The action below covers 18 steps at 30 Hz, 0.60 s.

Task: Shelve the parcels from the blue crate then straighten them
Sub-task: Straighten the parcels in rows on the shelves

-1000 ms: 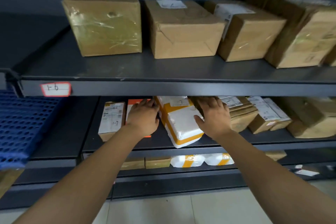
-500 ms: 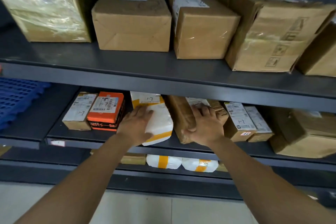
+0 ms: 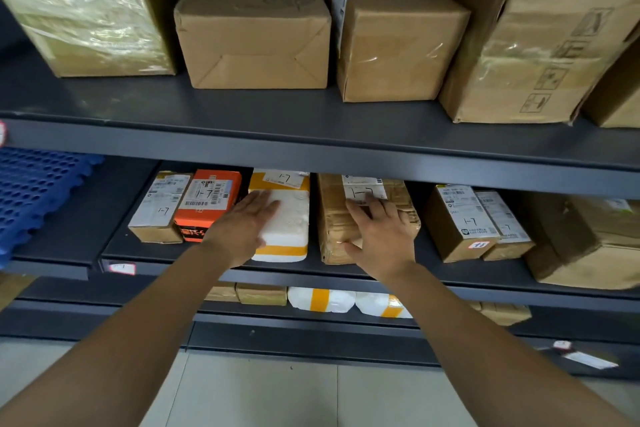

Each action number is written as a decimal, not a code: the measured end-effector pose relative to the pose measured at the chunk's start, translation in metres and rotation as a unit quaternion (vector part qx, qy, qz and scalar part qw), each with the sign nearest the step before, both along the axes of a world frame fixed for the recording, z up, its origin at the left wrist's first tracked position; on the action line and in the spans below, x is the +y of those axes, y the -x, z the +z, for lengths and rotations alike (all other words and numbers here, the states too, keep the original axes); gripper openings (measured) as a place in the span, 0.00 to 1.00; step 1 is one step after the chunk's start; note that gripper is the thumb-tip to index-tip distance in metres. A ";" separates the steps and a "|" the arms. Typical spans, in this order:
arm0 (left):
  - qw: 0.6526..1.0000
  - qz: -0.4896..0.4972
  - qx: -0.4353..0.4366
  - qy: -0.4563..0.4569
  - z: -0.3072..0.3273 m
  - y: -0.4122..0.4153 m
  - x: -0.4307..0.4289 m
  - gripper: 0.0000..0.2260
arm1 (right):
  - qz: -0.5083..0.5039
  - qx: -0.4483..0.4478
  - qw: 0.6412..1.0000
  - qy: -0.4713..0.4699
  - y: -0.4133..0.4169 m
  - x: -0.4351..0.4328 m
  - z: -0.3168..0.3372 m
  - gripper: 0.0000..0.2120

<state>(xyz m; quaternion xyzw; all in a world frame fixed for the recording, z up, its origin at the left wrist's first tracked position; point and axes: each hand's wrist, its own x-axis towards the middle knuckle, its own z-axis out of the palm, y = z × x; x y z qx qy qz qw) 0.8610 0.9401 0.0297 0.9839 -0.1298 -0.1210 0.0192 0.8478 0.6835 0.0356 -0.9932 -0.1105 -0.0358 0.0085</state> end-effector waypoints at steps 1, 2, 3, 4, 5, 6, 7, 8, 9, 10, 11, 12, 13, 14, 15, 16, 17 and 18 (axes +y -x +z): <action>1.000 0.000 -0.001 0.002 -0.001 -0.001 0.000 0.37 | 0.000 0.001 1.000 0.000 0.001 0.002 0.000 0.34; 1.000 0.002 -0.002 0.002 -0.001 -0.001 0.001 0.37 | -0.002 0.002 1.000 -0.001 0.001 0.003 0.000 0.34; 1.000 0.003 -0.005 0.001 -0.002 -0.001 0.001 0.37 | -0.004 0.001 1.000 0.000 0.001 0.005 0.001 0.34; 1.000 0.004 -0.010 -0.001 -0.002 0.000 0.002 0.36 | -0.005 -0.003 1.000 0.000 0.001 0.007 0.001 0.34; 1.000 0.007 -0.016 -0.002 -0.003 0.000 0.002 0.36 | -0.007 -0.006 1.000 -0.001 0.001 0.008 0.001 0.35; 1.000 0.011 -0.021 -0.001 -0.004 0.000 0.002 0.36 | -0.008 -0.007 1.000 -0.001 0.000 0.009 0.001 0.35; 1.000 0.015 -0.025 0.002 -0.004 0.000 0.003 0.35 | -0.008 -0.007 1.000 0.000 0.000 0.011 0.000 0.35; 0.999 0.018 -0.029 0.005 -0.005 -0.001 0.003 0.35 | -0.008 -0.008 1.000 0.000 0.000 0.012 0.000 0.35; 0.999 0.022 -0.034 0.008 -0.005 -0.002 0.004 0.35 | -0.008 -0.011 1.000 -0.001 -0.001 0.014 -0.001 0.35; 0.999 0.025 -0.039 0.013 -0.004 -0.002 0.004 0.34 | -0.007 -0.017 1.000 -0.004 -0.001 0.016 -0.002 0.35; 0.999 0.029 -0.042 0.019 -0.004 -0.003 0.004 0.34 | -0.008 -0.024 1.000 -0.008 -0.001 0.017 -0.003 0.35; 0.998 0.033 -0.045 0.026 -0.004 -0.003 0.004 0.33 | -0.008 -0.029 0.999 -0.011 -0.002 0.019 -0.003 0.34; 0.998 0.035 -0.045 0.034 -0.004 -0.004 0.004 0.33 | -0.009 -0.029 0.999 -0.010 -0.002 0.021 -0.004 0.34; 0.997 0.036 -0.044 0.042 -0.003 -0.004 0.005 0.32 | -0.011 -0.029 0.999 -0.009 -0.002 0.023 -0.005 0.33; 0.997 0.037 -0.043 0.052 -0.003 -0.004 0.006 0.32 | -0.013 -0.033 0.999 -0.010 -0.002 0.025 -0.006 0.33; 0.996 0.037 -0.043 0.062 -0.002 -0.005 0.007 0.32 | -0.016 -0.041 0.999 -0.016 -0.003 0.026 -0.008 0.32; 0.996 0.036 -0.044 0.071 -0.001 -0.006 0.008 0.32 | -0.021 -0.049 0.998 -0.023 -0.003 0.027 -0.009 0.31; 0.995 0.035 -0.044 0.077 0.000 -0.007 0.010 0.32 | -0.022 -0.056 0.998 -0.027 -0.004 0.027 -0.010 0.31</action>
